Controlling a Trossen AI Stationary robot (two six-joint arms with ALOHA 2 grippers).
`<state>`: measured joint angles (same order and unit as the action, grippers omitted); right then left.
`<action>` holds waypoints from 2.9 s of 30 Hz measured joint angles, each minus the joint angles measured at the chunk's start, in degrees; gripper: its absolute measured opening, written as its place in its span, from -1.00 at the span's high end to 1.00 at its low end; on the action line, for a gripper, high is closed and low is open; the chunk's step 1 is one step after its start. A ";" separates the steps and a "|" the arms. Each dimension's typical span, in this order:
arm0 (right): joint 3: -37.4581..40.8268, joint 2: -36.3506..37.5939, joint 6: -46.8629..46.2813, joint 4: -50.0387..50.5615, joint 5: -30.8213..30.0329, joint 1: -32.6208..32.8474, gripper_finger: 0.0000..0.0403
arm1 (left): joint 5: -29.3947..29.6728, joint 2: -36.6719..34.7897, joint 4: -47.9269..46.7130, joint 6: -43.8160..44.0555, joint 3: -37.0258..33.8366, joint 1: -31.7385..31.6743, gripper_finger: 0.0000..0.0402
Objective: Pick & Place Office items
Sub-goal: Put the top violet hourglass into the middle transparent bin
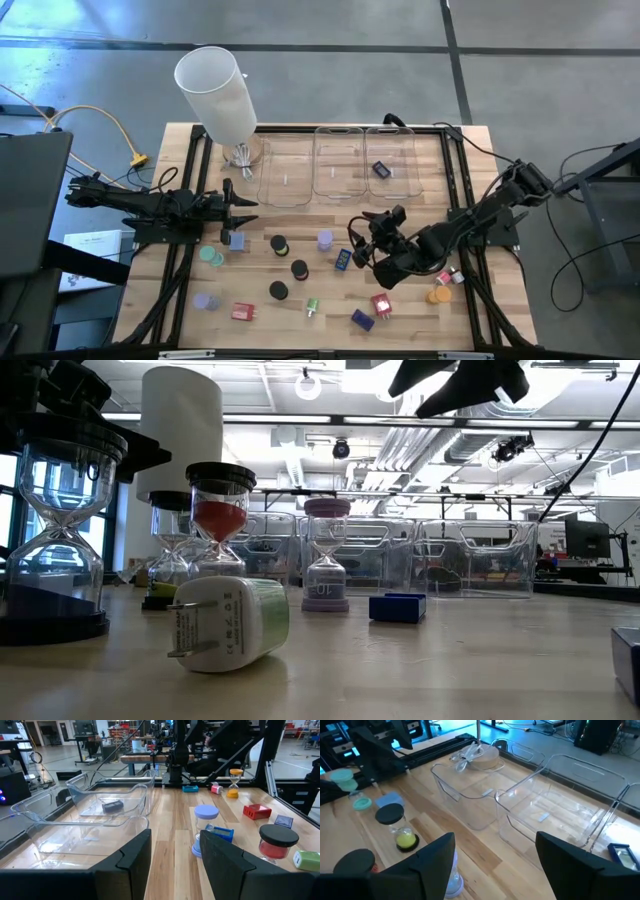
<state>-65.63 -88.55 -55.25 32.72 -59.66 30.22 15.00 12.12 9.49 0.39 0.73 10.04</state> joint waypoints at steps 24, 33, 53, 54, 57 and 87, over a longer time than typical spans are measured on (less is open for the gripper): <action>0.00 0.02 8.72 0.49 0.05 -0.24 -0.32 | 0.02 -0.02 -0.02 0.01 0.00 -0.01 0.19; 0.00 0.03 13.97 0.44 8.24 -1.16 -0.32 | 0.00 -0.02 -0.02 0.01 0.00 0.00 0.19; -0.07 -6.32 17.34 -10.39 22.46 -0.48 -0.32 | 0.01 -0.01 0.00 0.00 0.00 -0.01 0.19; -0.07 -7.16 17.57 -11.09 22.47 -0.48 -0.32 | 0.02 0.00 -0.01 0.01 0.00 -0.01 0.19; -0.07 -9.10 17.98 -12.42 22.38 -0.73 -0.32 | 0.01 -0.02 0.00 0.01 0.00 -0.01 0.19; -0.04 -9.05 17.79 -16.92 28.14 -1.09 -0.32 | 0.01 -0.02 -0.01 0.00 0.00 -0.01 0.19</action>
<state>-65.67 -97.60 -37.46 15.80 -31.52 29.12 15.01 12.10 9.48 0.39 0.73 10.03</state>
